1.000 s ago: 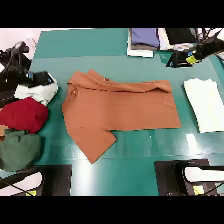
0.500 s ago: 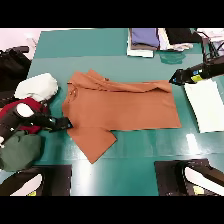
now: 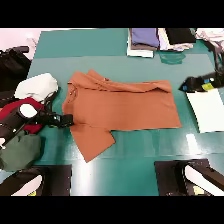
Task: Fold the shirts.
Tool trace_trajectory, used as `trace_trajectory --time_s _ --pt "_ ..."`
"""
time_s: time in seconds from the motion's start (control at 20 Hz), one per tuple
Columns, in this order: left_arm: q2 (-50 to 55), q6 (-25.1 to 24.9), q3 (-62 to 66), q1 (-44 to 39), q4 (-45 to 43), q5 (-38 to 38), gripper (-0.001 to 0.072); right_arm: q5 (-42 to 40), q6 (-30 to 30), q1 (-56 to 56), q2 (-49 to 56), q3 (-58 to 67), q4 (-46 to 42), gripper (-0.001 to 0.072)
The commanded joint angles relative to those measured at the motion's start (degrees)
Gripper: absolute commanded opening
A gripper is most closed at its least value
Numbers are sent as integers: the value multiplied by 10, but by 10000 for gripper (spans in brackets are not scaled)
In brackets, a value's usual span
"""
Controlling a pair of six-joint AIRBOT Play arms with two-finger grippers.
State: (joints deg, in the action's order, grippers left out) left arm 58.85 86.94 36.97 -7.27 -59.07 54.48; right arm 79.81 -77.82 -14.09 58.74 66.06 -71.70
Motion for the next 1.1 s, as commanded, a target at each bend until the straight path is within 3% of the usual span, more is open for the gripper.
trace_trajectory --time_s 0.0,0.1,0.25,0.3,0.55,0.6,0.8,1.05 --pt "-1 -21 64 -1 2 24 28 13 5 -118 -17 -108 0 444" --pt "-1 -26 87 -1 1 32 28 -4 5 -199 -17 -191 2 609" --pt "-1 -30 93 -1 1 27 28 -26 19 -268 15 -276 31 585" --pt "-1 -30 93 -1 1 28 28 -35 33 -273 30 -293 55 538" --pt "-1 -30 93 -1 1 28 28 -116 38 -196 101 -311 125 508" --pt "-1 -30 93 -1 1 29 28 -129 38 -169 109 -305 127 459" --pt "-3 -34 98 -1 -9 32 27 -157 39 -68 107 -252 119 31" --pt "-108 12 238 -1 -109 35 27 -154 40 -6 -7 -76 117 14"
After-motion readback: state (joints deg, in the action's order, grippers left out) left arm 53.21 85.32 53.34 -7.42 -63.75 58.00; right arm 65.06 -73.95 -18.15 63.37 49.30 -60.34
